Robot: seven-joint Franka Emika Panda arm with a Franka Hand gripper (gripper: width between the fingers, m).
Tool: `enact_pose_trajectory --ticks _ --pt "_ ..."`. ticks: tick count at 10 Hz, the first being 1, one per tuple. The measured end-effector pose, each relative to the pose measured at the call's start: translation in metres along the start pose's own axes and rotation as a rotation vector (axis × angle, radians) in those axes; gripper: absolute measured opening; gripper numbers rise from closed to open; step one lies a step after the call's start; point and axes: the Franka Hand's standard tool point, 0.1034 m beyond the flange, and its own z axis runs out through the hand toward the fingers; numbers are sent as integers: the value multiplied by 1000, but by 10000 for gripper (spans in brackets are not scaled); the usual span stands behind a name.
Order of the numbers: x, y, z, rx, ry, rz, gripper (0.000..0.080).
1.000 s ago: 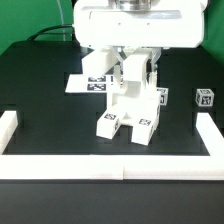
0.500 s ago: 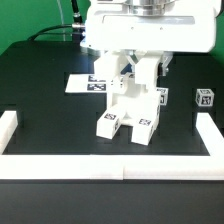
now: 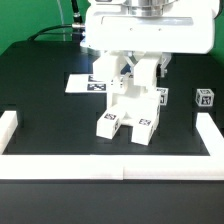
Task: Assemble chair
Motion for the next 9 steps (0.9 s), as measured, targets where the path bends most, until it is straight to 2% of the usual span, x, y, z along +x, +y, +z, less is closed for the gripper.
enact_pose_trajectory --ticks 9 --pt "2 1 -3 2 6 4 289"
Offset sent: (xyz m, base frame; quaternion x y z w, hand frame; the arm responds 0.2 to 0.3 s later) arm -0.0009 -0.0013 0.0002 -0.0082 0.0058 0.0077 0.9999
